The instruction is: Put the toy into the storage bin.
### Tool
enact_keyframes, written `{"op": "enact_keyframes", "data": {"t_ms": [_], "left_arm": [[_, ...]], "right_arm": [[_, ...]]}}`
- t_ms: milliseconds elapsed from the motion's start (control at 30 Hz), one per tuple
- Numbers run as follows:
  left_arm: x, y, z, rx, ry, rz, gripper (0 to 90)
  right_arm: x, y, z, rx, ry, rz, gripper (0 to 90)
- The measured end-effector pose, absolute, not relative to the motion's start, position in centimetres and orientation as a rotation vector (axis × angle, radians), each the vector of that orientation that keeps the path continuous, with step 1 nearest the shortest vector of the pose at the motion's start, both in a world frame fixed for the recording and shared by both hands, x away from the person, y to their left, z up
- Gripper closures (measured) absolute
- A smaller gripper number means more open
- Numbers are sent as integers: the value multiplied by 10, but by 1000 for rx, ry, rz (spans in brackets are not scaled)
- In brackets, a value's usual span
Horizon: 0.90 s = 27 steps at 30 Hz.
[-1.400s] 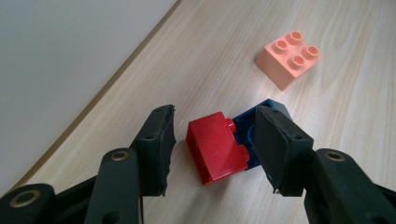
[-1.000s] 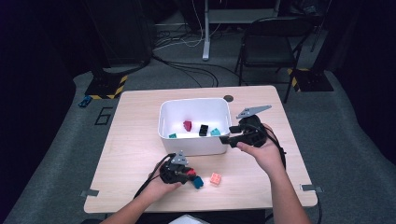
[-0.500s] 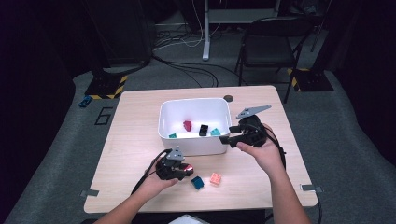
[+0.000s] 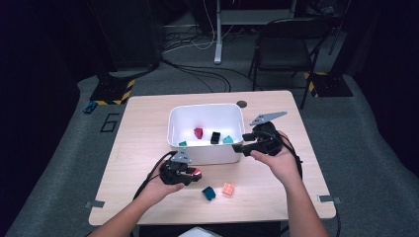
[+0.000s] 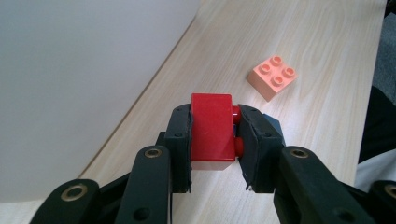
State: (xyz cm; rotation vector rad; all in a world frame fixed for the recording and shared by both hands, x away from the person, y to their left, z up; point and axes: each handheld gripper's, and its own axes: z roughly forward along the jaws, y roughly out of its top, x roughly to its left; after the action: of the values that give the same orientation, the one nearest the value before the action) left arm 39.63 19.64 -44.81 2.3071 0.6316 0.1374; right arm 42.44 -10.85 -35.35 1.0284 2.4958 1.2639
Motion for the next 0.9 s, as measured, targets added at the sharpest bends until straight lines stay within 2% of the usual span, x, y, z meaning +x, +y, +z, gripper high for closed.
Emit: {"op": "enact_keyframes", "data": {"t_ms": [900], "left_arm": [[408, 203, -386, 2283, 605, 149, 670]], "right_arm": [[424, -109, -353, 1036, 2494, 1262, 386]]}}
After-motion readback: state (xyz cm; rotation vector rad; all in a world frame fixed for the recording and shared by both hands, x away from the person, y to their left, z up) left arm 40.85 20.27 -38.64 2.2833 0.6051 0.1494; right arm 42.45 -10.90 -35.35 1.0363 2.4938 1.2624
